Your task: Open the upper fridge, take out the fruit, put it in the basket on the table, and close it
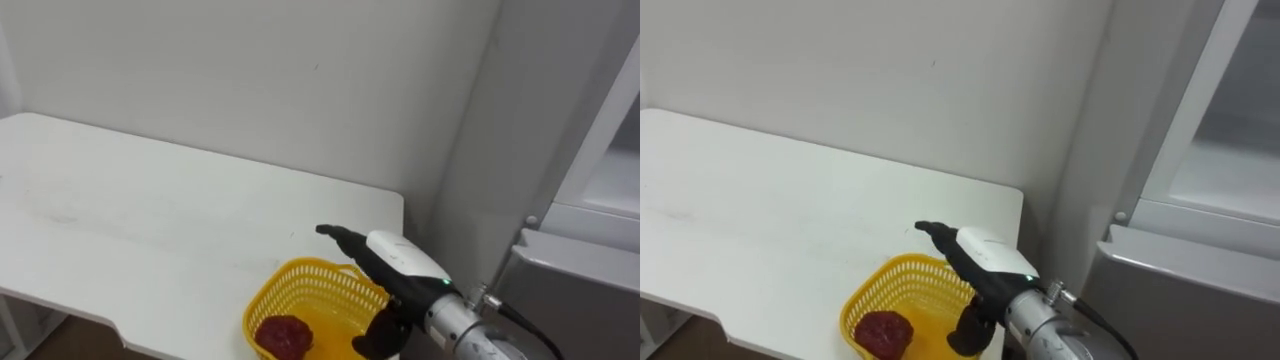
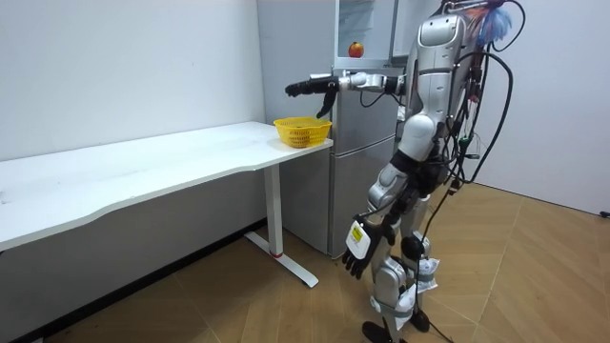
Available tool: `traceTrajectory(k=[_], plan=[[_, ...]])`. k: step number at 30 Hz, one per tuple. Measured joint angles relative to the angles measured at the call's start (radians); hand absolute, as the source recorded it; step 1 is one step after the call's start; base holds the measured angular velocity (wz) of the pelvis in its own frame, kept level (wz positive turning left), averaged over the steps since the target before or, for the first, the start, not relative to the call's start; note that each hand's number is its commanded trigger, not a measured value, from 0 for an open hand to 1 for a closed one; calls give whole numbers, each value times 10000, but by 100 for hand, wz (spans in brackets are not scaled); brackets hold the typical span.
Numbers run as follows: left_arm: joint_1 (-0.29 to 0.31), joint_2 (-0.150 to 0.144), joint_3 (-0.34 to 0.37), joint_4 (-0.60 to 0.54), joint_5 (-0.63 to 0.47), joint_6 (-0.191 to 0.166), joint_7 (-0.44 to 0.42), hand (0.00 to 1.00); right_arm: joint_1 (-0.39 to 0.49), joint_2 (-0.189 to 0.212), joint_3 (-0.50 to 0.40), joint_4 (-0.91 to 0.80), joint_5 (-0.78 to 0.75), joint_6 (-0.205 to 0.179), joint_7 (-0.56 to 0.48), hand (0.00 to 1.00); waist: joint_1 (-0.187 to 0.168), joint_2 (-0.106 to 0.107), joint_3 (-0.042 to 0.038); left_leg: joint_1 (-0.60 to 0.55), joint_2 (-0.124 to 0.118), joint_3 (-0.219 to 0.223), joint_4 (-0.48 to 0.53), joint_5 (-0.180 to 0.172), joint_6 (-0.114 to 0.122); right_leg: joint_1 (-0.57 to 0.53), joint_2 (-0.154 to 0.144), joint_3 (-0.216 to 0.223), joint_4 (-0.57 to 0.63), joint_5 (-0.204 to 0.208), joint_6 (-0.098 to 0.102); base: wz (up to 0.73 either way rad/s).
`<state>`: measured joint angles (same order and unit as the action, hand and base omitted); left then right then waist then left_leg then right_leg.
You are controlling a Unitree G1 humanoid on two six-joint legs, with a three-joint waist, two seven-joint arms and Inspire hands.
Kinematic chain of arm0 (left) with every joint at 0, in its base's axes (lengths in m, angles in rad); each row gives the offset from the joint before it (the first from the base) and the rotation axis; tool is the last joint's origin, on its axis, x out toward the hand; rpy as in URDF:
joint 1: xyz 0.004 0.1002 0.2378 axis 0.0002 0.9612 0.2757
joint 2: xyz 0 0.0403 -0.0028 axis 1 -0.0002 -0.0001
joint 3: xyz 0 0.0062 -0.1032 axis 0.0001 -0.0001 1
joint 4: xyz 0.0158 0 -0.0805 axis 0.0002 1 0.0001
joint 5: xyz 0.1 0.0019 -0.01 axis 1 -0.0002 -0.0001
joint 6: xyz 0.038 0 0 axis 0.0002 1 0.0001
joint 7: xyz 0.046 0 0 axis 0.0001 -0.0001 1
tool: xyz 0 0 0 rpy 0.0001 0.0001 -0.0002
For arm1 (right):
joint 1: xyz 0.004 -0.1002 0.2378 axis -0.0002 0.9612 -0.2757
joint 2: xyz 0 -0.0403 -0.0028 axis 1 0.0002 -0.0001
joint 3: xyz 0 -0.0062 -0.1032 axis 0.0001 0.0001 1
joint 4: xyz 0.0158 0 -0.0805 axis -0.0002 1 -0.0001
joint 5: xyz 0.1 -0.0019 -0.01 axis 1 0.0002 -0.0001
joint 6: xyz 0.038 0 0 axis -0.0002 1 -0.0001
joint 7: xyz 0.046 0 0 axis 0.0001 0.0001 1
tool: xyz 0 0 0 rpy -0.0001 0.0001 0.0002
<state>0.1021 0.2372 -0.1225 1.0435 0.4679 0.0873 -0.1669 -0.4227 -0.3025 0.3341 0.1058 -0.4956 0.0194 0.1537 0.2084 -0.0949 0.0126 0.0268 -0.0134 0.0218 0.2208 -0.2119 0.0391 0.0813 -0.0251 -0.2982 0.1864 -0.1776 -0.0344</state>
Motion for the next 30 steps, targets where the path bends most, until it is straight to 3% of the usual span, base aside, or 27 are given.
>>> traceTrajectory(k=[1, 6, 9, 13, 15, 21, 23, 25, 26, 30], plan=[[10, -9, 10, 0, 8, -6, 9, 0, 0, 21, -90, -154, 43, -34, -26, 0, -41, 73, 10, -6, 0, 9, 0, 0, 0, -8, -2, 5, 2, 0, 0, -5], [203, -141, 50, -38, -19, -53, 167, 0, 156, 26, -806, -1580, 902, -416, -822, 0, -434, 369, -157, 51, 2, 74, 2, 5, 8, 39, -10, 31, 0, 2, 3, -2], [257, -188, 47, -16, -30, -52, 297, 0, 387, 28, -870, -2279, 1463, -417, -1229, 0, -710, 413, -148, 108, 19, 169, -10, 6, 6, 87, -4, 48, 10, 2, 3, -2], [215, -311, 21, -4, -35, -105, 582, 0, 1132, 98, -867, -3026, 1740, -424, -1271, 0, -802, 414, -134, 182, 36, 341, -32, 3, 10, 83, 2, 240, 33, 2, 3, -13], [317, -305, 26, 15, -25, -126, 770, 0, 1677, 340, -921, -3381, 1756, -426, -1280, 0, -961, 419, -132, 187, 33, 338, -37, 2, 14, 55, 7, 313, 37, 6, 9, -9], [328, -388, 15, 233, -34, -126, 980, 0, 2905, 581, -1052, -4411, 2346, -557, -1666, 0, -1215, 488, -121, 145, 40, 499, -6, -28, 62, -41, 31, 549, 37, 41, 56, -8], [332, -446, 14, 297, -42, -149, 986, 0, 3122, 728, -1229, -4641, 2476, -768, -1870, 0, -1310, 571, -144, 79, 47, 570, 6, -37, 77, -154, 10, 556, 98, 54, 68, -9], [343, -492, 11, 386, -50, -254, 985, 0, 3249, 725, -1344, -4816, 2681, -981, -2210, 0, -1470, 677, -114, 91, 46, 582, 4, -47, 93, -185, -8, 557, 180, 57, 75, -5], [394, -492, 15, 412, -53, -310, 985, 0, 3301, 726, -1369, -4885, 2667, -1114, -2456, 0, -1541, 712, -156, 93, 45, 611, -20, -48, 95, -224, -2, 613, 188, 56, 76, -13], [499, -498, 31, 455, -52, -497, 996, 0, 3511, 739, -1926, -5049, 2553, -1633, -3245, 0, -1750, 724, -175, 186, 65, 814, -163, -43, 93, -270, 59, 900, 188, 61, 82, -15]])
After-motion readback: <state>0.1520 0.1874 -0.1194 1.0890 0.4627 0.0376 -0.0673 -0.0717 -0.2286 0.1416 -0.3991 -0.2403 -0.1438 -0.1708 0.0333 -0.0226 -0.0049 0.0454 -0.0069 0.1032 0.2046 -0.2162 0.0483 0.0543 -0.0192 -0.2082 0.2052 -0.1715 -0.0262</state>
